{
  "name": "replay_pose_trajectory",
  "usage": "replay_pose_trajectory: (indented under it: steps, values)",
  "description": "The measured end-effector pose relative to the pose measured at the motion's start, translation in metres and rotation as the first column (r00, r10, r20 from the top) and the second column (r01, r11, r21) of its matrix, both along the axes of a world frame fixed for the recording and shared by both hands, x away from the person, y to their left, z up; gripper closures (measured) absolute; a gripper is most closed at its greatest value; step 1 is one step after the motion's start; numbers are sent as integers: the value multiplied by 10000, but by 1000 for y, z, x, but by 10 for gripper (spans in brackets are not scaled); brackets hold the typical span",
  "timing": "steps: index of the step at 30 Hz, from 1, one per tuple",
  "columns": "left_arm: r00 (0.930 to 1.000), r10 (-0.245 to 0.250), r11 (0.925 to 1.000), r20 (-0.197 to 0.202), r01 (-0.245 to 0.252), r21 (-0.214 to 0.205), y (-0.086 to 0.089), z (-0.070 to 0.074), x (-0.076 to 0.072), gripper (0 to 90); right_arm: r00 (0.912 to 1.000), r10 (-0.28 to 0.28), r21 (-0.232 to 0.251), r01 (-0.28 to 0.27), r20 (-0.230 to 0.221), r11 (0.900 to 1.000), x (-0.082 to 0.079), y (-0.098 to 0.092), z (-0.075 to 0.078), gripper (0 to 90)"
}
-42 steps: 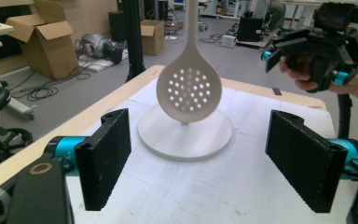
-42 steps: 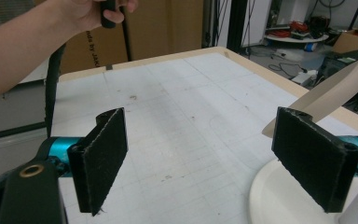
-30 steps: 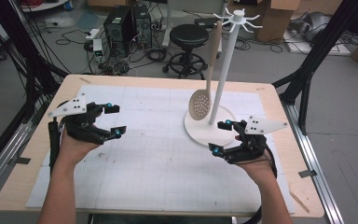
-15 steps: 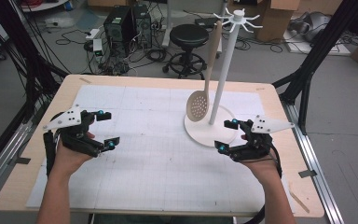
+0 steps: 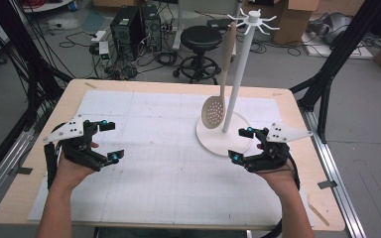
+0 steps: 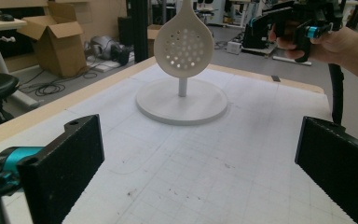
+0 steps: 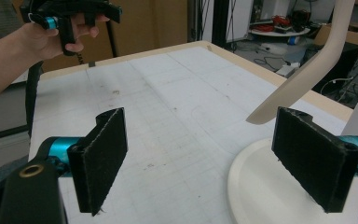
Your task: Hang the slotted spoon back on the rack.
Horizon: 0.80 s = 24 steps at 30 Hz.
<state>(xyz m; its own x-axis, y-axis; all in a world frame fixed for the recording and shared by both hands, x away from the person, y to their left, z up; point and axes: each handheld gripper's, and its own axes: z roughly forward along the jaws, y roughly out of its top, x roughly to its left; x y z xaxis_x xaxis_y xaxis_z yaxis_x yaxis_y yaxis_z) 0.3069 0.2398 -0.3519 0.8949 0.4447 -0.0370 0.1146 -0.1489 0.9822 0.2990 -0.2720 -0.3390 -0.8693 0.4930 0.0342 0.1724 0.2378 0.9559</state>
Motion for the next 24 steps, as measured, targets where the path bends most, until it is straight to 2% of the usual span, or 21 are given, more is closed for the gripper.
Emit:
replay_pose_trajectory:
  steps: [11,24]
  values:
    - [10000,52,10000,59,-52,-51,3,1,-4,17,9999,85,-79,-86,-78,9999,3,5,-2,176]
    - [10000,53,10000,-78,-53,18,1,-2,-3,17,9999,132,-52,-133,-62,9999,3,4,-1,176]
